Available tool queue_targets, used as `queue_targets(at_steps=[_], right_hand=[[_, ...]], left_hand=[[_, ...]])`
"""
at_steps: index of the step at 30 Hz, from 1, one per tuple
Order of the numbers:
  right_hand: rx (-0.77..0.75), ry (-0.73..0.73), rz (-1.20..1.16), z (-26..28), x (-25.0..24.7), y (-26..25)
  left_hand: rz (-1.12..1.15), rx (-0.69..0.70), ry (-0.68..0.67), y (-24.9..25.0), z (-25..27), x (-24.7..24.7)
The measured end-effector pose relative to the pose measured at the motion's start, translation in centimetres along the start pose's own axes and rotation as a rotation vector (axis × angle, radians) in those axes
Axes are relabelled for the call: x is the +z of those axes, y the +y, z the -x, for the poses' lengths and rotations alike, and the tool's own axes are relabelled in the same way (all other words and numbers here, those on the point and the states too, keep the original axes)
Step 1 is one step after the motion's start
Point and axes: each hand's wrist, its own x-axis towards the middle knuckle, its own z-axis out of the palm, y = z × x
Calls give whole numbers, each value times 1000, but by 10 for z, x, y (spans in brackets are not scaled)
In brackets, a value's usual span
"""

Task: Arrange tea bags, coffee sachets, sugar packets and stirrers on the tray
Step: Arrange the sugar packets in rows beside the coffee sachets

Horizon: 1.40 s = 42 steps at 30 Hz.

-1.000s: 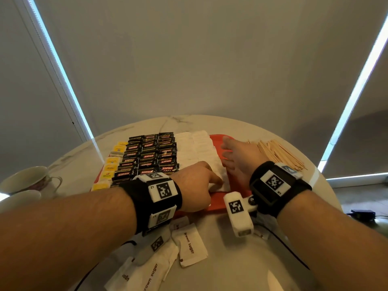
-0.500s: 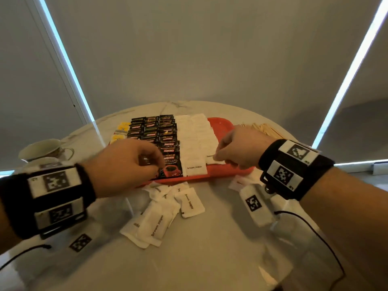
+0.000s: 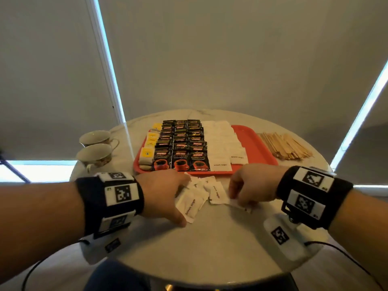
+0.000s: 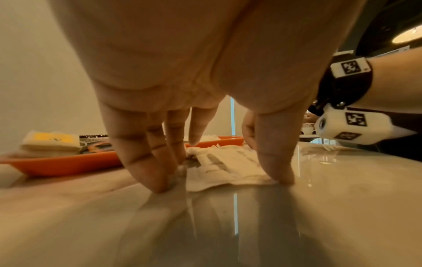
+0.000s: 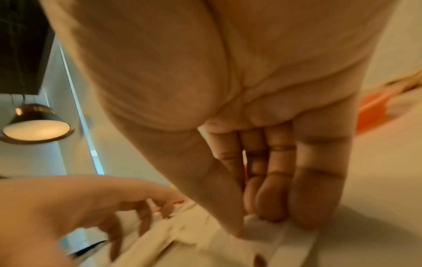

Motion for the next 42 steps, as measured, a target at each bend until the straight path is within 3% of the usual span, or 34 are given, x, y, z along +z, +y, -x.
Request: queue_targets(at_steps=[3, 5, 8, 13, 18, 22, 27, 32, 34, 38, 42], right_hand=[[-158, -69, 27, -3, 5, -19], [-205, -34, 45, -6, 8, -28], [-188, 72, 135, -12, 7, -37], [-183, 24, 231, -20, 4, -47], [-243, 84, 275, -18, 5, -57], [-284, 93, 284, -20, 8, -63], [-276, 54, 182, -24, 10, -68], [-274, -19, -86, -33, 5, -57], [-278, -38, -243, -38, 0, -49], [-317, -62, -735, -51, -17, -30], [-408, -81, -1232, -64, -35, -18]], left_hand=[[9, -40, -7, -1, -7, 0], [27, -56, -25, -2, -10, 0], [69, -70, 14, -5, -12, -1], [67, -86, 21, -10, -10, -1], [198, -86, 7, -15, -12, -2], [157, -82, 3, -6, -19, 0], [188, -134, -42, -5, -23, -5], [228, -148, -1, -13, -24, -6], [362, -176, -11, -21, -26, -9], [1071, -214, 41, -36, -36, -16], [1638, -132, 148, -35, -52, -30]])
